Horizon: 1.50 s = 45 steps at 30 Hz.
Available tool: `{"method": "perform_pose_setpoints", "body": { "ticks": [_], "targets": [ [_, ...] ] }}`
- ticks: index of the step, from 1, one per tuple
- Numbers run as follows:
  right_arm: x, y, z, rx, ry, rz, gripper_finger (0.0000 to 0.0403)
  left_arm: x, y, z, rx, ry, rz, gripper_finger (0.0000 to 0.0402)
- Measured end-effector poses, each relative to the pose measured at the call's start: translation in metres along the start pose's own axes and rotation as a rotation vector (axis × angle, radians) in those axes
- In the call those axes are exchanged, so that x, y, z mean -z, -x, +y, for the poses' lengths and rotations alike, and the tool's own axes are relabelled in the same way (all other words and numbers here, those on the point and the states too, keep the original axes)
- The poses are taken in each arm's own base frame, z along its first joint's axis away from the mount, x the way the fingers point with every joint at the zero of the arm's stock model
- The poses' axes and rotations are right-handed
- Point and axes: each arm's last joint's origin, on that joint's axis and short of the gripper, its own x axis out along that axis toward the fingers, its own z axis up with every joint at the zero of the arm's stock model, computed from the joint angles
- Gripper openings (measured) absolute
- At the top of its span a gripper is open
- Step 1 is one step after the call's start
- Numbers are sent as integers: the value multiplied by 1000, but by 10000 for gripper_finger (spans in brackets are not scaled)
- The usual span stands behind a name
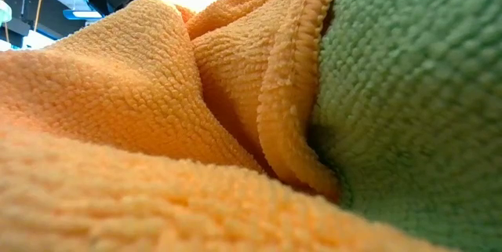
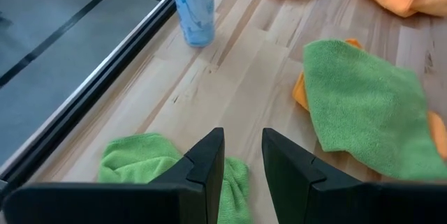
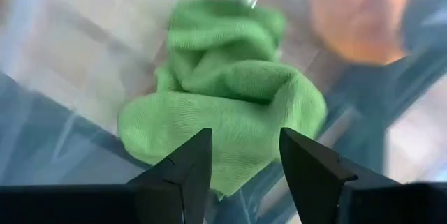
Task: Sort microfiber towel by color & place in baskets
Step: Put the green microfiber cloth into the right transparent bin
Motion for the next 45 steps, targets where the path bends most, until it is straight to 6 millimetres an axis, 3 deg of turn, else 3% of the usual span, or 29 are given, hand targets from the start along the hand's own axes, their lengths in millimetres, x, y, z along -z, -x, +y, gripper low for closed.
{"method": "perform_pose_setpoints", "body": {
  "ticks": [5,11,17,22,28,36,40,45],
  "targets": [
    [-5,34,-10,31,9,-111,156,0,0,0,0,20,0,87],
    [-16,41,-9,-20,298,-217,144,0,0,0,0,55,0,87],
    [-50,46,3,-99,163,-653,127,0,0,0,0,72,0,87],
    [-87,50,12,-64,167,-807,111,-3,0,0,2,73,-34,87],
    [-144,52,22,3,260,-779,89,-12,1,0,3,33,-122,87],
    [-229,46,16,6,360,-705,43,-13,1,0,-4,-62,-134,87],
    [-264,33,12,-69,378,-734,26,-13,1,0,-10,-147,-135,87],
    [-306,11,3,-337,430,-768,3,-14,1,1,-52,-244,-141,89]
  ]
}}
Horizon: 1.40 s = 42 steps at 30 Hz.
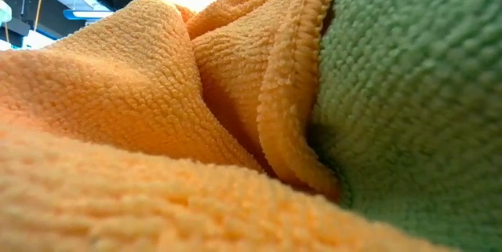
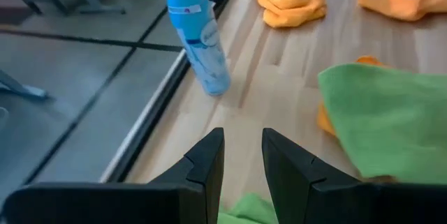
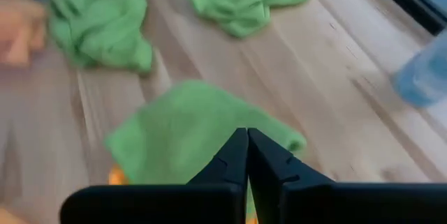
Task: Sort microfiber towel by color & place in baskets
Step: Put the green microfiber cloth into the right transparent bin
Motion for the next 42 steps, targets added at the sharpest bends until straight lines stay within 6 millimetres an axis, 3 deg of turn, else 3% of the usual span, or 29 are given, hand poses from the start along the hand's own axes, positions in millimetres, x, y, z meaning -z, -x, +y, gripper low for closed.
{"method": "perform_pose_setpoints", "body": {
  "ticks": [4,8,14,19,28,34,42],
  "targets": [
    [1,-19,-30,-4,-108,-78,5,1,-1,3,-14,-8,3,107],
    [-3,-23,-49,25,-183,-113,1,7,-8,7,-29,39,75,140],
    [-8,-19,-61,43,-178,-140,2,21,-31,9,-37,176,335,169],
    [-10,-10,-66,35,-153,-138,2,17,-57,11,-92,263,494,170],
    [5,38,-70,22,-122,-9,2,17,-117,9,-101,513,686,170],
    [18,85,-69,12,-107,27,2,37,-152,4,-207,664,828,170],
    [32,134,-72,17,-33,-32,2,70,-183,-7,-316,843,980,170]
  ]
}}
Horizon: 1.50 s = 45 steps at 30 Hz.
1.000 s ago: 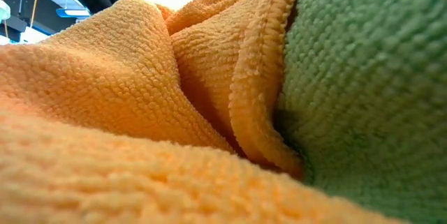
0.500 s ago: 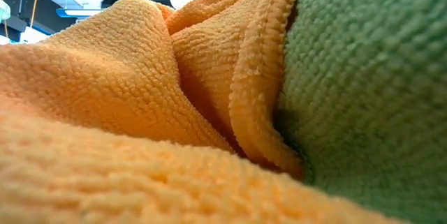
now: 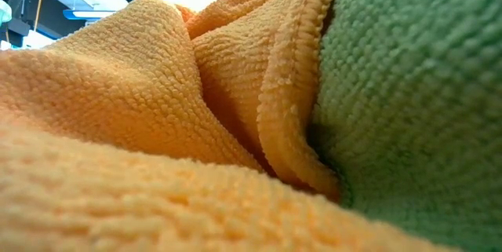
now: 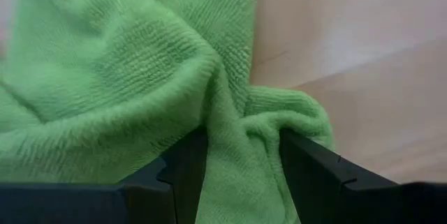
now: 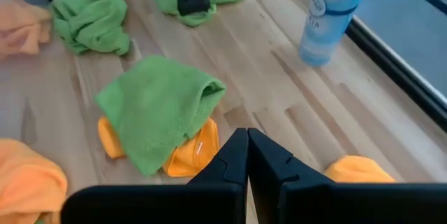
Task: Sort microfiber towel by color & place in baskets
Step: Put the green microfiber cloth into the right transparent bin
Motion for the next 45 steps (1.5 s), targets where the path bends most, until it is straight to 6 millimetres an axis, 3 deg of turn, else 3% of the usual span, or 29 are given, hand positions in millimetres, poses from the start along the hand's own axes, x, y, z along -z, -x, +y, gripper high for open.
{"method": "perform_pose_setpoints", "body": {
  "ticks": [5,11,17,25,30,36,45],
  "targets": [
    [5,19,-4,-8,30,-30,2,1,-15,-4,-2,25,76,155],
    [16,28,-8,8,96,32,2,5,1,-7,75,32,46,26],
    [25,28,-12,70,106,128,2,18,57,-7,211,28,-94,7],
    [21,26,-12,127,106,81,6,48,141,-22,382,-93,-329,2],
    [9,11,-6,94,109,35,32,57,184,-38,432,-155,-423,1],
    [-9,-22,11,-25,156,-19,102,62,224,-57,511,-267,-536,1],
    [-41,-74,47,-128,247,-282,216,65,253,-72,580,-376,-593,0]
  ]
}}
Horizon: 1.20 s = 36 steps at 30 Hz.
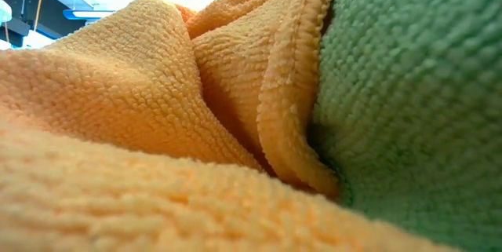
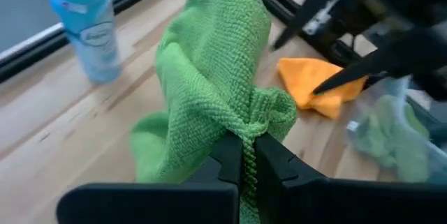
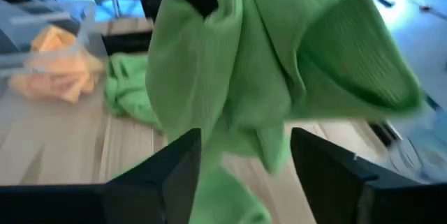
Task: Sort microfiber towel by color & place in baskets
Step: Put the green microfiber cloth into the right transparent bin
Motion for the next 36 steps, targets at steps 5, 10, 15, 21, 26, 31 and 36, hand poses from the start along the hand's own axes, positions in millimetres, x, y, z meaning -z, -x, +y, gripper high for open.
{"method": "perform_pose_setpoints", "body": {
  "ticks": [5,10,15,21,26,31,36],
  "targets": [
    [-4,-23,5,-11,7,-90,244,-6,3,-4,60,-7,-31,0],
    [-7,-43,7,-10,42,-170,246,-14,-1,-12,175,5,-76,0],
    [-4,-56,8,3,68,-184,246,-16,-16,-19,251,-38,-79,0],
    [-7,-56,8,42,76,-216,223,-17,-15,-17,256,-66,-79,0],
    [-9,-55,8,41,74,-233,139,-19,-13,-15,251,-99,-89,0],
    [-8,-55,8,40,75,-230,35,-20,-14,-13,242,-142,-94,0],
    [-8,-56,7,37,60,-229,24,-23,-15,-7,232,-145,-100,0]
  ]
}}
